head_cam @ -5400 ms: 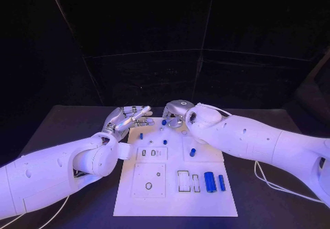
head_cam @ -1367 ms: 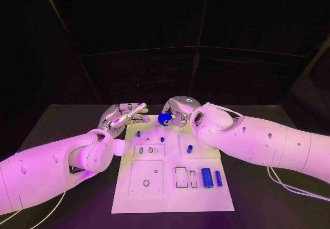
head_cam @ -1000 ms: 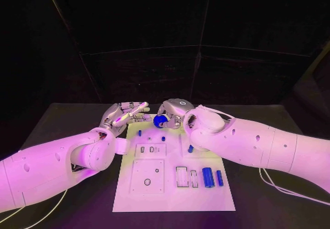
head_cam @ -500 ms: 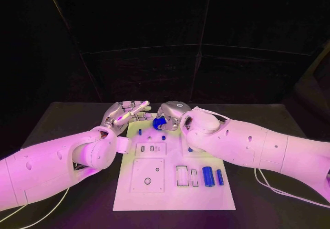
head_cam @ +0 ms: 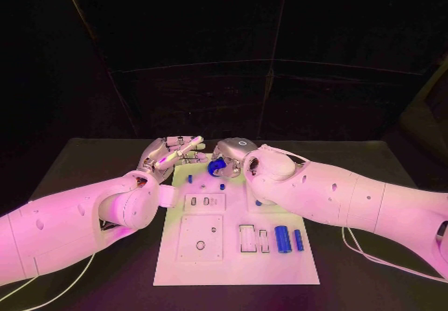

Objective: Assemble the parts on the task board

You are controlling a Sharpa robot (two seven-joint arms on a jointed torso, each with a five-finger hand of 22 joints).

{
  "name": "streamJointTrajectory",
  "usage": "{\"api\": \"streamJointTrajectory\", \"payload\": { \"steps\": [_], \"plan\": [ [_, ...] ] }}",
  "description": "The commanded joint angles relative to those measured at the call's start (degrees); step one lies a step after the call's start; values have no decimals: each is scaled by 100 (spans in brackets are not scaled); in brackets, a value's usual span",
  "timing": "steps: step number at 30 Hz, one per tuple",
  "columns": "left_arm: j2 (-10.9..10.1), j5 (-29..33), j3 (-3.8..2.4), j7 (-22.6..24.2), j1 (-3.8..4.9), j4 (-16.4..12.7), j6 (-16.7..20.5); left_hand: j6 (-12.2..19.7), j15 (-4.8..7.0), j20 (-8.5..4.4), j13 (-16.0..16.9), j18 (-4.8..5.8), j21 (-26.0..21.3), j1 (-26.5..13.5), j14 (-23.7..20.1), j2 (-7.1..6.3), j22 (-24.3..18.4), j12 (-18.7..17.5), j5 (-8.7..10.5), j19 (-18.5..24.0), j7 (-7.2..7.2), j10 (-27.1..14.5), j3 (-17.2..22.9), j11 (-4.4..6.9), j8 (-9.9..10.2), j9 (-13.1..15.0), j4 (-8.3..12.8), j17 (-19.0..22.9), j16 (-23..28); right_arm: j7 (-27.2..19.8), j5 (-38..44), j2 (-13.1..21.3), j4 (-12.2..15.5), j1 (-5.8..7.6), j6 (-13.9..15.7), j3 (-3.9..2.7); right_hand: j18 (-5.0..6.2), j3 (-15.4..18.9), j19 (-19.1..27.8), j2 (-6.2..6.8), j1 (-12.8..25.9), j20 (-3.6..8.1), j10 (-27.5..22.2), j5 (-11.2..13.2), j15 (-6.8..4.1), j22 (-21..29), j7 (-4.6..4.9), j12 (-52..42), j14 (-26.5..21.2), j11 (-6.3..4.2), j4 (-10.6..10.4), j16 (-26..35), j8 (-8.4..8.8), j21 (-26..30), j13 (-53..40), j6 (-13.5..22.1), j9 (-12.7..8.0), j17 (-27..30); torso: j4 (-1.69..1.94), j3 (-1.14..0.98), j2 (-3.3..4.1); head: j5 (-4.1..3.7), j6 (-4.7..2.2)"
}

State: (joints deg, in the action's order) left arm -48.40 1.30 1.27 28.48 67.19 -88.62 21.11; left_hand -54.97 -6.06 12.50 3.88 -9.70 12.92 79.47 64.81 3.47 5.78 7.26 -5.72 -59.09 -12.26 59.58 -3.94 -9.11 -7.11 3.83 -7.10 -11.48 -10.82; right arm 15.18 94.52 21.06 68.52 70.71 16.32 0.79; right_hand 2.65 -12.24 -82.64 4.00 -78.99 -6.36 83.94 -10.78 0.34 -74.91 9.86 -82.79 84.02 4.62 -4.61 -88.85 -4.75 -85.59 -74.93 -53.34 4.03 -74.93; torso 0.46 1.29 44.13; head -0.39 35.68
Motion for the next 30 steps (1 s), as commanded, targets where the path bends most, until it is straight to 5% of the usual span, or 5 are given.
{"api": "streamJointTrajectory", "payload": {
  "steps": [1,12,17,22,30],
  "plan": [
    [7,-31,-6,63,11,-3,-69,13,-38,8,-6,-74,-38,4,-11,48,-6,-19,-7,-27,-30,30,1,-28,34,-8,32,-6,20,6,34,-14,-27,4,-60,0,-30,26,6,54,40,-63,-18,102,54,-433,37,54,532,54,29,-10,89,19,-726,137,-38,-1201,1,-2,0,0,1],
    [3,-31,-6,49,14,-1,-76,13,-41,11,-6,-74,-47,-15,-17,49,-12,-27,-6,-25,-32,32,-3,-31,38,-8,27,-15,35,46,-24,-6,-63,4,-247,0,-24,211,17,97,442,-122,-64,197,95,-424,51,99,533,83,-233,-14,75,29,-684,147,-6,-1212,1,-3,-1,-7,-2],
    [-4,-31,-6,42,15,0,-75,13,-41,11,-6,-74,-47,-15,-17,49,-12,-27,-6,-25,-32,32,-3,-31,38,-8,27,-15,35,74,-112,34,-48,4,-328,0,-26,378,9,-33,989,-113,-52,-97,79,-435,22,81,539,65,-724,-23,38,27,-699,51,6,-1237,-4,-5,0,-8,-6],
    [-9,-31,-6,36,15,-2,-77,13,-41,11,-6,-74,-47,-15,-17,49,-12,-27,-6,-25,-32,32,-3,-31,38,-8,27,-15,35,105,-208,75,-42,4,-410,0,-26,713,5,-46,1370,-95,-46,-777,70,-441,10,70,540,53,-1108,-27,40,28,-711,18,3,-1249,0,-1,-2,-18,-4],
    [-18,-31,-6,34,15,-3,-75,14,-42,11,-6,-74,-50,-17,-18,50,-14,-29,-7,-25,-33,31,-2,-32,39,-8,28,-18,39,194,-261,151,-21,4,-316,0,-28,887,3,-85,1428,-96,-49,-899,69,-446,16,72,542,58,-1179,-30,60,27,-710,40,-4,-1257,4,-3,-3,-20,-15]
  ]
}}
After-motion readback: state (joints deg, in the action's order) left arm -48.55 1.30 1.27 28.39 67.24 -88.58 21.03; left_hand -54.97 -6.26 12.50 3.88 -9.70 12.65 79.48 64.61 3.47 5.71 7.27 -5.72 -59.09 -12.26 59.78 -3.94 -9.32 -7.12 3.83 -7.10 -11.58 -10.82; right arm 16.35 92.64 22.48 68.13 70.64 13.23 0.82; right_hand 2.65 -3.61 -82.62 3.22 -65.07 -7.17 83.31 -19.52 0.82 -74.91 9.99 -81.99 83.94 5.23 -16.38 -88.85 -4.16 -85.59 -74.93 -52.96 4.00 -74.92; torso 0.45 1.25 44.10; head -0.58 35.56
